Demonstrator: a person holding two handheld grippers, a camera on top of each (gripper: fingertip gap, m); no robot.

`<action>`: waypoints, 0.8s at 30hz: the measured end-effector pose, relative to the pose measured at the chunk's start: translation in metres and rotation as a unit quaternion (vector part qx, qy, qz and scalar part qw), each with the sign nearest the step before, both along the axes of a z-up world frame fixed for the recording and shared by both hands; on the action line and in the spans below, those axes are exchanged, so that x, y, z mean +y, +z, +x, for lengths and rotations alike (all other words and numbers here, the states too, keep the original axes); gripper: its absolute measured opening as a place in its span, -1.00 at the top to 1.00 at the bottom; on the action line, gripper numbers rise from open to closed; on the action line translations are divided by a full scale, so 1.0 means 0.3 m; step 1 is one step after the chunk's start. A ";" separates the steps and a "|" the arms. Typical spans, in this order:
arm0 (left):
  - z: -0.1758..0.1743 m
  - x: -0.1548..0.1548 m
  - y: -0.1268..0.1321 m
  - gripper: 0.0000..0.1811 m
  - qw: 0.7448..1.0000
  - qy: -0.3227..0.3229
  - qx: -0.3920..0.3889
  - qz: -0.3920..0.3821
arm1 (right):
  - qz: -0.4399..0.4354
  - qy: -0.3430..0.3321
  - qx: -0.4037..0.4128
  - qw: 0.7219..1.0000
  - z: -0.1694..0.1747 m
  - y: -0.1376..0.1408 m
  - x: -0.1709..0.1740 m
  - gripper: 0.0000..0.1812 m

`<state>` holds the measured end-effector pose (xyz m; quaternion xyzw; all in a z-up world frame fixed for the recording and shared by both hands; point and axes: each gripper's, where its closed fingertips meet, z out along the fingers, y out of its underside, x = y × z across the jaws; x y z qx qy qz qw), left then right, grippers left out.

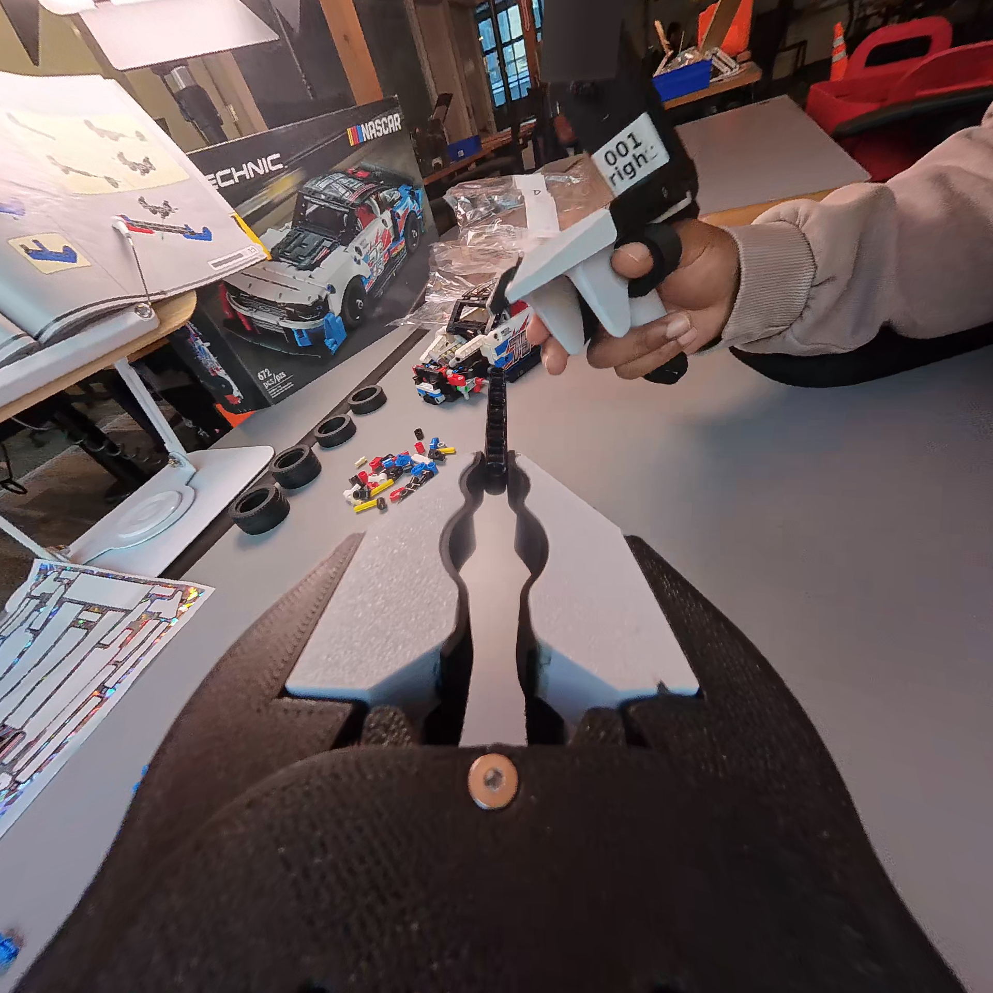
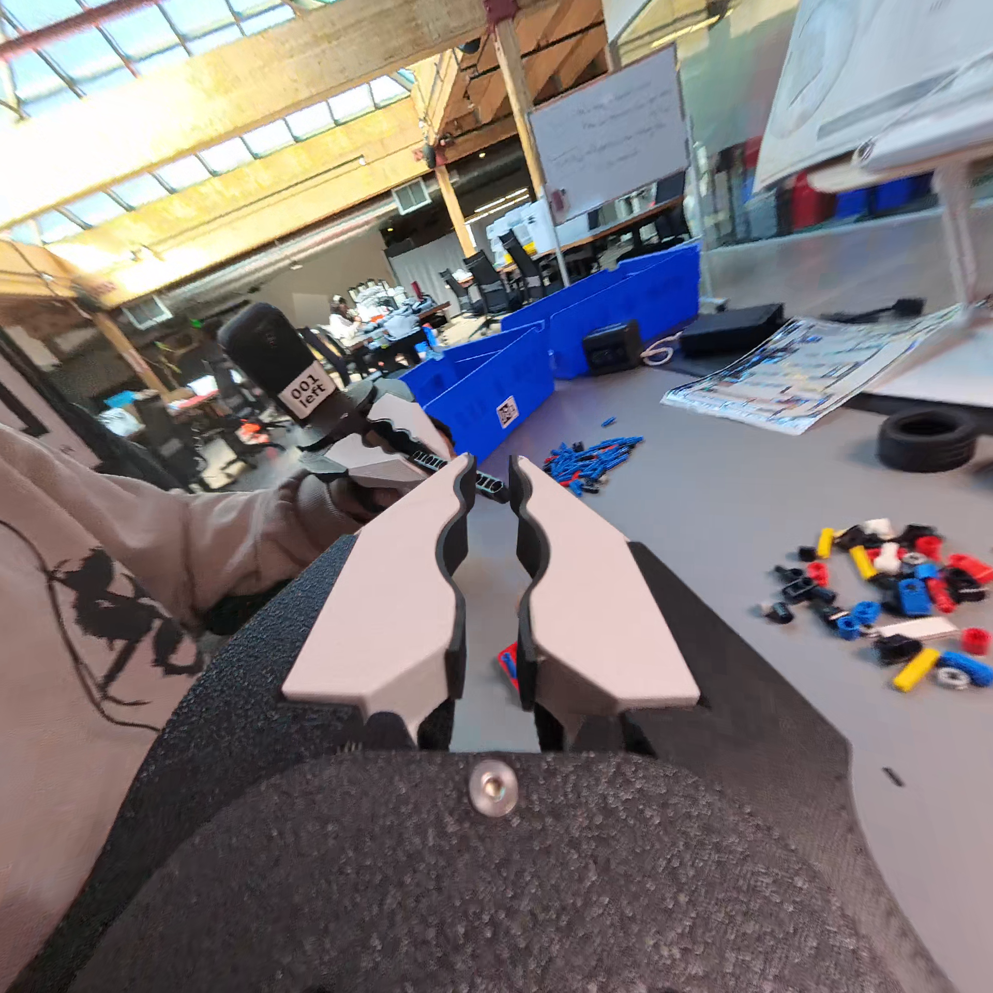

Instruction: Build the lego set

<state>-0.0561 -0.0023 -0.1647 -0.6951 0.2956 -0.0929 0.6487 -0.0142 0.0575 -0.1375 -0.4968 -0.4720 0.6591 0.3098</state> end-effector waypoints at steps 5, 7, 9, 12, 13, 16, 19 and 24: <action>-0.010 0.018 -0.028 0.93 1.000 0.021 0.013 -0.007 | 0.078 -0.133 -0.034 0.987 -0.019 -0.019 0.062 1.00; -0.012 0.028 -0.038 0.93 0.999 0.033 0.011 -0.012 | 0.091 -0.148 -0.048 0.984 -0.027 -0.039 0.052 1.00; -0.017 0.036 -0.050 0.93 0.999 0.046 0.014 -0.016 | 0.120 -0.157 -0.063 0.978 -0.036 -0.066 0.040 1.00; -0.020 0.043 -0.056 0.93 0.998 0.057 0.015 -0.019 | 0.153 -0.169 -0.079 0.970 -0.043 -0.089 0.032 1.00; -0.019 0.044 -0.055 0.93 0.998 0.058 0.016 -0.019 | 0.161 -0.173 -0.081 0.968 -0.045 -0.091 0.032 1.00; -0.014 0.043 -0.055 0.92 0.998 0.057 0.020 -0.018 | 0.180 -0.184 -0.081 0.963 -0.045 -0.086 0.031 1.00; -0.008 0.042 -0.053 0.93 0.998 0.053 0.020 -0.016 | 0.206 -0.188 -0.084 0.957 -0.049 -0.092 0.022 1.00; 0.010 0.037 -0.047 0.93 0.999 0.043 0.021 -0.009 | 0.205 -0.174 -0.094 0.959 -0.061 -0.117 0.002 1.00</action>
